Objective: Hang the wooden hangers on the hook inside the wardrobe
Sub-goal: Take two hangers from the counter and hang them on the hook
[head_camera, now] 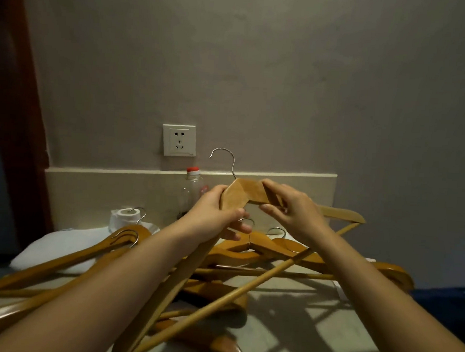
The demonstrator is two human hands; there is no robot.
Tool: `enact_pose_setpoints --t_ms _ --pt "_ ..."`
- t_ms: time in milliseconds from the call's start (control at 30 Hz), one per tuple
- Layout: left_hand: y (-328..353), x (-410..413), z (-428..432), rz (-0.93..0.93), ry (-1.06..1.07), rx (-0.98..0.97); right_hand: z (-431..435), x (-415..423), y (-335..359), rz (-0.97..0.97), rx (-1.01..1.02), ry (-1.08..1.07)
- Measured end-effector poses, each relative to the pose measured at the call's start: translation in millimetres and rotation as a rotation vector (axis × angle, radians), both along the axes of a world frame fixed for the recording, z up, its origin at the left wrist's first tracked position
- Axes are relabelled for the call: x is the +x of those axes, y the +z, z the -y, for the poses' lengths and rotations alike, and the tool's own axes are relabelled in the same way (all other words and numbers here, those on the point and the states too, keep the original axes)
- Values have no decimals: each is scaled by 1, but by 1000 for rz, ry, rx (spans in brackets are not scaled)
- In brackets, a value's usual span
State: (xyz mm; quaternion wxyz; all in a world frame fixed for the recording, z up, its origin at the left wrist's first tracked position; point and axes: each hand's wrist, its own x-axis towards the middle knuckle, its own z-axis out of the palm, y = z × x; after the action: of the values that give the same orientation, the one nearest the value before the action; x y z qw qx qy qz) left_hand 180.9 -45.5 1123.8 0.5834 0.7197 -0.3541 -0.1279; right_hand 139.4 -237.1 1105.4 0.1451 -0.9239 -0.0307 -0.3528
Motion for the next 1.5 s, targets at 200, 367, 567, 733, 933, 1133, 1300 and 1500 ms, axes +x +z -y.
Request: enact_pose_setpoints --t_ms 200,367,567,733,933,1133,1300,1500 --pt "-5 -19 -47 -20 101 -58 -54 -11 -4 -12 44 47" --pt "-9 -27 -71 22 219 -82 -74 -25 0 -27 63 7" --pt "6 -35 -81 -61 344 -192 -52 -53 6 -104 152 -28" --pt "12 -36 -69 206 391 -168 -17 -46 4 -203 223 -90" --pt "15 -24 -32 313 401 -138 28 -9 -19 -452 275 -102" --pt "-2 -5 -8 505 461 -78 47 40 -44 -657 264 -48" --pt "-15 14 -8 541 537 -55 40 75 -63 -736 196 -72" --pt "-29 28 -20 552 613 10 38 100 -83 -718 147 -95"
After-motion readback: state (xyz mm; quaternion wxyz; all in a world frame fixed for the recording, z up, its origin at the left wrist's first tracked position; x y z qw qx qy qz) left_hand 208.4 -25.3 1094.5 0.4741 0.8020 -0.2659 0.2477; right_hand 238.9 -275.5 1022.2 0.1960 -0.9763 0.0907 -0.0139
